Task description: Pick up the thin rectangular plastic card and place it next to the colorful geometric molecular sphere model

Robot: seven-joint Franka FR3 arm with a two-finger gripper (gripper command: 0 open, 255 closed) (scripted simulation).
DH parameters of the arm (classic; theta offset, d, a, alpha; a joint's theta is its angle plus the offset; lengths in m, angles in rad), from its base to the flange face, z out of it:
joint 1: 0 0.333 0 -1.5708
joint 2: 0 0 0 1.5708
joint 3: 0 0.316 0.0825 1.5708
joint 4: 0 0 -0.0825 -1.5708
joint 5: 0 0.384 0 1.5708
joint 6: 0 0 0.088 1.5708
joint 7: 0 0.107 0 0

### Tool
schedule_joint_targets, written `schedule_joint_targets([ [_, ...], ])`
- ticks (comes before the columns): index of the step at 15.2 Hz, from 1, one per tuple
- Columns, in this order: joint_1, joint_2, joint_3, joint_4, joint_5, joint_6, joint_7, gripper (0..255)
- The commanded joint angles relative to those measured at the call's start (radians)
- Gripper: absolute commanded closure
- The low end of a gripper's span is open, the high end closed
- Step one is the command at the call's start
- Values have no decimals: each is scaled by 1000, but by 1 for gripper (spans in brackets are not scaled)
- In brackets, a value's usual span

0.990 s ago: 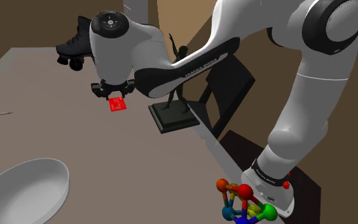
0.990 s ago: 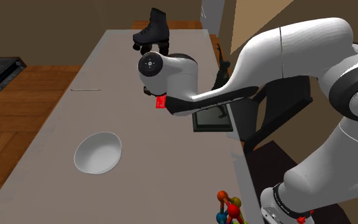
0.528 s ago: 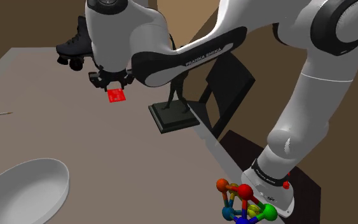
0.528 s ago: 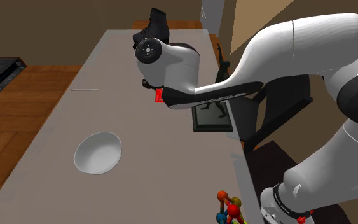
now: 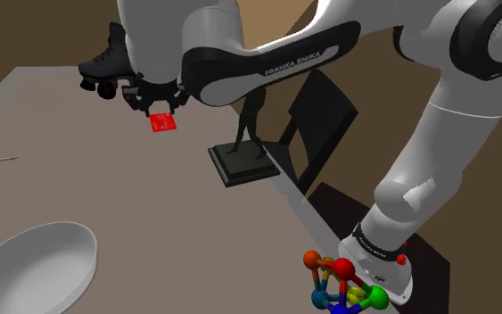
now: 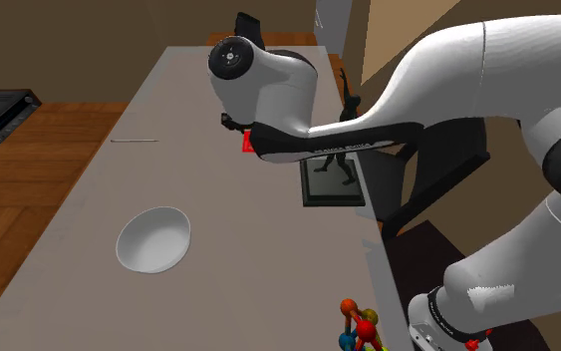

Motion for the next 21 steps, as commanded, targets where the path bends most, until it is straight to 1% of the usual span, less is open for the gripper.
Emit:
schedule_joint_targets([
  [1, -27, -82, 19, -57, 72, 26, -16, 255],
  [3, -46, -201, 22, -135, 181, 67, -50, 255],
  [4, -41, -260, 13, -172, 236, 84, -70, 255],
  [6, -4, -366, -22, -240, 334, 105, -107, 255],
  [9, 82, -496, -82, -328, 443, 107, -140, 255],
  [12, 170, -604, -128, -402, 523, 89, -154, 255],
  [15, 255, -700, -159, -463, 586, 55, -155, 255],
  [21, 413, -867, -187, -548, 686, -44, -130, 255],
])
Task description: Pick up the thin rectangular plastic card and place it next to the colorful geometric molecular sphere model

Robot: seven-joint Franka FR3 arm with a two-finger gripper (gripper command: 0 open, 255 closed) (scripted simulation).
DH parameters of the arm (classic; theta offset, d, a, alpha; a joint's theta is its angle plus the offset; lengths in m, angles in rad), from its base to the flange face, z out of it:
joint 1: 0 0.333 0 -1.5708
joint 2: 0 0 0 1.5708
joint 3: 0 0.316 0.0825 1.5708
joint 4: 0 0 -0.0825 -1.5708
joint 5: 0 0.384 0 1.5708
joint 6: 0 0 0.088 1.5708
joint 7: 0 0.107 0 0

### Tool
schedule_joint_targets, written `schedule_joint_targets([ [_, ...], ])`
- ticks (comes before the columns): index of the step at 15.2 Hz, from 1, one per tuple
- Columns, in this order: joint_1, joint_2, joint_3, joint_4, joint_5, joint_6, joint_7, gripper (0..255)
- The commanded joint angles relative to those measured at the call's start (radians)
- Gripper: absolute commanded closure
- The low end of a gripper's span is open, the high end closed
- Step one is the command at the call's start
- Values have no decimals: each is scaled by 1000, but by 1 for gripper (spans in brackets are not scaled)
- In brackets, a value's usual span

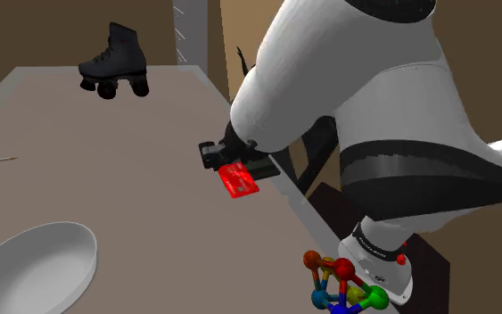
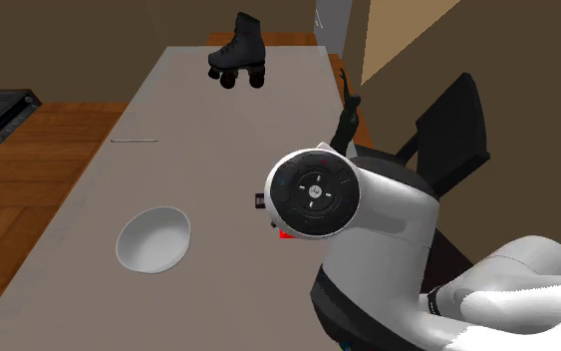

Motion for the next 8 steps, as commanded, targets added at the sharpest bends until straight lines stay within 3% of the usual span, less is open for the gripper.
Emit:
schedule_joint_targets([
  [1, 59, -60, -3, -32, 35, -39, 17, 255],
  [8, 216, -209, 17, -61, 125, -194, 87, 255],
])
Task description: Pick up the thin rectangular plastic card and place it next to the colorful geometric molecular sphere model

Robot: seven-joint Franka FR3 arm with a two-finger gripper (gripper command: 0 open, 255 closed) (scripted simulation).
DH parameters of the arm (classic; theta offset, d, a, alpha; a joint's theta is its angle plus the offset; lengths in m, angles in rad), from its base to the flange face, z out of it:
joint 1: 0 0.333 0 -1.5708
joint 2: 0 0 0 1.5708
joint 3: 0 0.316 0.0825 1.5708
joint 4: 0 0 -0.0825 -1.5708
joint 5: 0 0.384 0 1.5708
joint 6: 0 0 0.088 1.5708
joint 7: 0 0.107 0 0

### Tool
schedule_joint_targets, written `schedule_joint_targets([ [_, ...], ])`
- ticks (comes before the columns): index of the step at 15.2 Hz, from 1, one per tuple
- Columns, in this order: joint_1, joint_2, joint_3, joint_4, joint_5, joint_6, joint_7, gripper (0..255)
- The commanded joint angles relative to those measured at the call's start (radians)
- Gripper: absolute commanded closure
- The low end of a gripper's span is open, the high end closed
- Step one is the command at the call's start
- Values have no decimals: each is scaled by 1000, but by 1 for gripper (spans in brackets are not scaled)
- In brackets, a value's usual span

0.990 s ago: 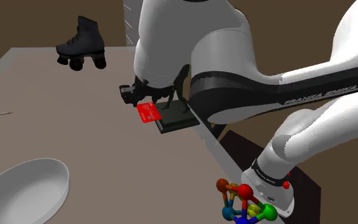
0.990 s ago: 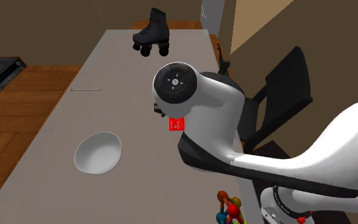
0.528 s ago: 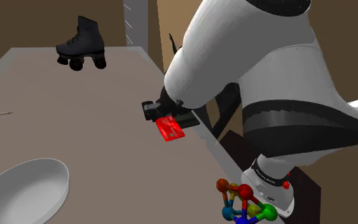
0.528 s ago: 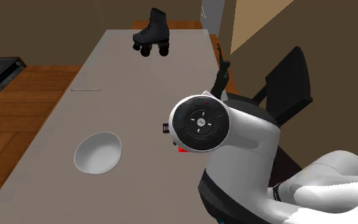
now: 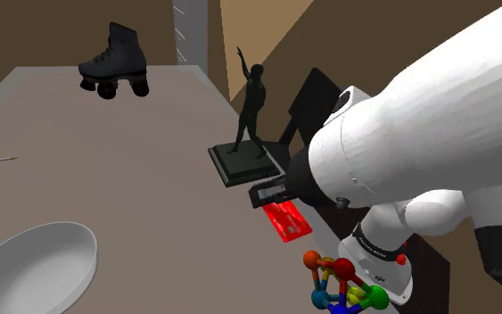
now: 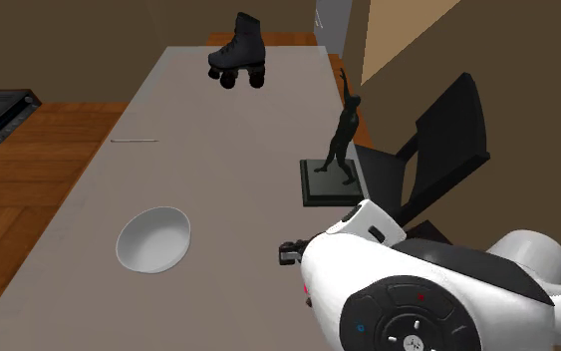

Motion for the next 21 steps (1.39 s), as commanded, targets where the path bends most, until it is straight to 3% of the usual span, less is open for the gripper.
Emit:
schedule_joint_targets([
  [1, 39, -34, 14, 3, 25, -49, 27, 255],
  [11, 194, -152, 104, 85, 140, -288, 175, 255],
  [21, 248, -186, 233, 284, 256, -508, 355, 255],
])
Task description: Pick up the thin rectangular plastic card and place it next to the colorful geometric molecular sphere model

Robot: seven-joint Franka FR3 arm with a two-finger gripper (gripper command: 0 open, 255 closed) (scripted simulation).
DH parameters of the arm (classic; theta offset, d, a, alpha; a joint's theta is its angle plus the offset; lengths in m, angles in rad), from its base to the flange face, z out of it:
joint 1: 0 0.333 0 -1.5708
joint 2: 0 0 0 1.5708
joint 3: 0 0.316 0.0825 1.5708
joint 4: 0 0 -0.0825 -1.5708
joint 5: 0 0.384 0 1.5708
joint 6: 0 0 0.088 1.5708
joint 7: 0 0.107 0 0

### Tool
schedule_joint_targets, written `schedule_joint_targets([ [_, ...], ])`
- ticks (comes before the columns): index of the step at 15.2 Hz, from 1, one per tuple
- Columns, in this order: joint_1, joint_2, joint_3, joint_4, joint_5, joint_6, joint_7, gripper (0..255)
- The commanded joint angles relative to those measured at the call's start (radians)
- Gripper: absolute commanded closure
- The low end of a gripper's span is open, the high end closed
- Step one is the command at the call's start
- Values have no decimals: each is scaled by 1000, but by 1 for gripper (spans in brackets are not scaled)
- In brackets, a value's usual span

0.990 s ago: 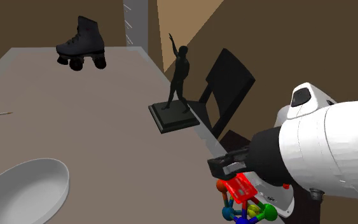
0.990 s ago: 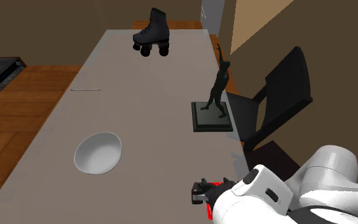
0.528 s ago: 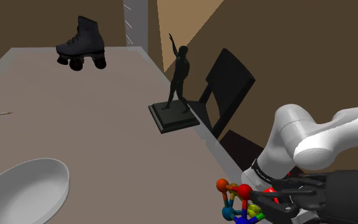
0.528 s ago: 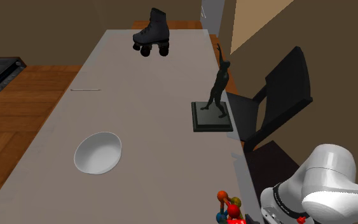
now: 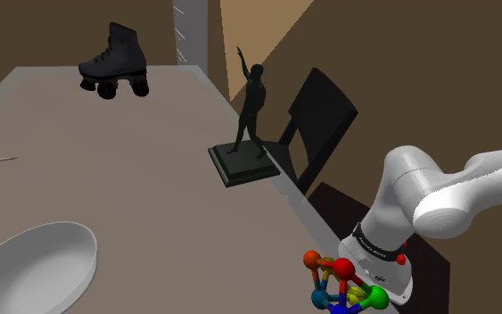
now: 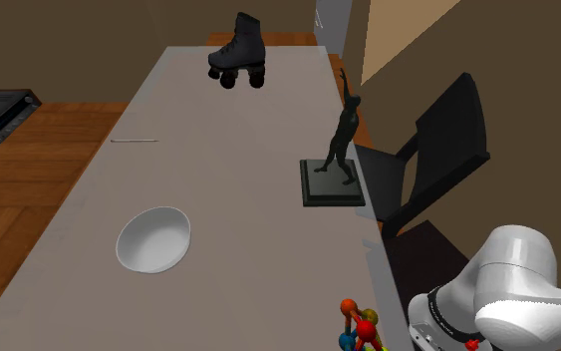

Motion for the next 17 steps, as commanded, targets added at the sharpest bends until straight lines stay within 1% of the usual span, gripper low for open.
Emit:
schedule_joint_targets([
  [1, 4, -4, 26, 45, 24, -42, 38, 255],
  [2, 2, -3, 44, 77, 38, -66, 62, 255],
  [17, 32, -53, 152, -79, 140, 68, 100, 255],
])
